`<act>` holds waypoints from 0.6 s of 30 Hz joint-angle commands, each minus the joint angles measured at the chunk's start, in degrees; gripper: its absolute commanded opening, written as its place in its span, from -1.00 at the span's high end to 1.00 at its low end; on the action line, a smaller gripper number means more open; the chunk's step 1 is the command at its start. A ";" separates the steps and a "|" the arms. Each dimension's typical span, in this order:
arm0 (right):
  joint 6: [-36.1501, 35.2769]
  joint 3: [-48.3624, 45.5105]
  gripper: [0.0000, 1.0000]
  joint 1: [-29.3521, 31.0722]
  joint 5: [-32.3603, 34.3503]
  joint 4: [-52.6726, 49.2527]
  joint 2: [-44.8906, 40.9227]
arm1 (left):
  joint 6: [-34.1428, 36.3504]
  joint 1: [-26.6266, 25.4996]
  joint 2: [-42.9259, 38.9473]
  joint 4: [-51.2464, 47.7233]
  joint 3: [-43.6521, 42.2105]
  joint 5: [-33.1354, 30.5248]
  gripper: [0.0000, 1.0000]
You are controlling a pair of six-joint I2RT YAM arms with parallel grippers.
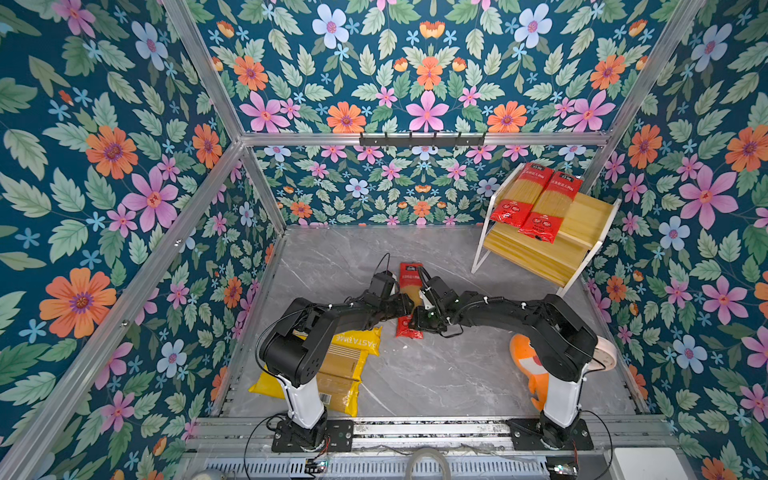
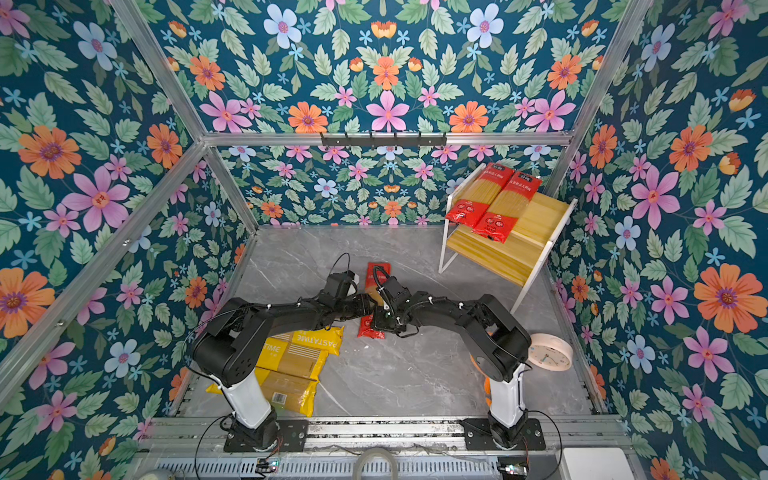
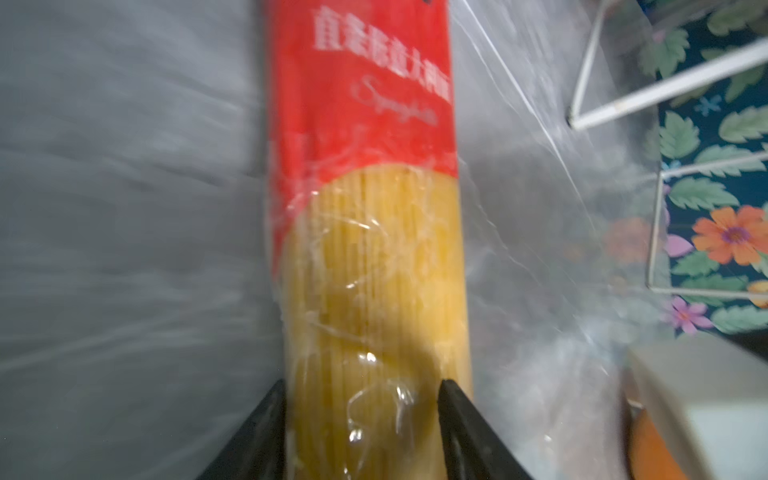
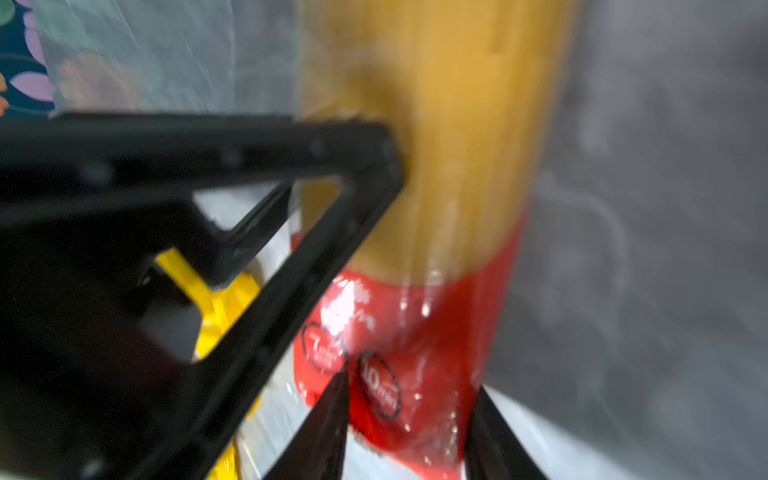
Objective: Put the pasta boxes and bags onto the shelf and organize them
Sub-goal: 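Reach both grippers to the last red spaghetti bag on the table and grasp it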
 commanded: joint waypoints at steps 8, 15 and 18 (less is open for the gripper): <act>1.47 -15.28 0.12 0.24 4.93 -12.76 -24.33 | -3.39 -4.36 -6.66 -1.62 -3.55 0.80 -0.16; 1.98 -16.06 -0.13 -1.42 10.18 -15.31 -31.29 | 0.42 -3.83 -12.12 -10.06 -1.87 -2.21 -0.18; 2.33 -13.78 -0.20 -3.33 9.73 -12.86 -26.69 | 3.02 -1.16 -10.69 -11.68 0.43 -2.05 -0.19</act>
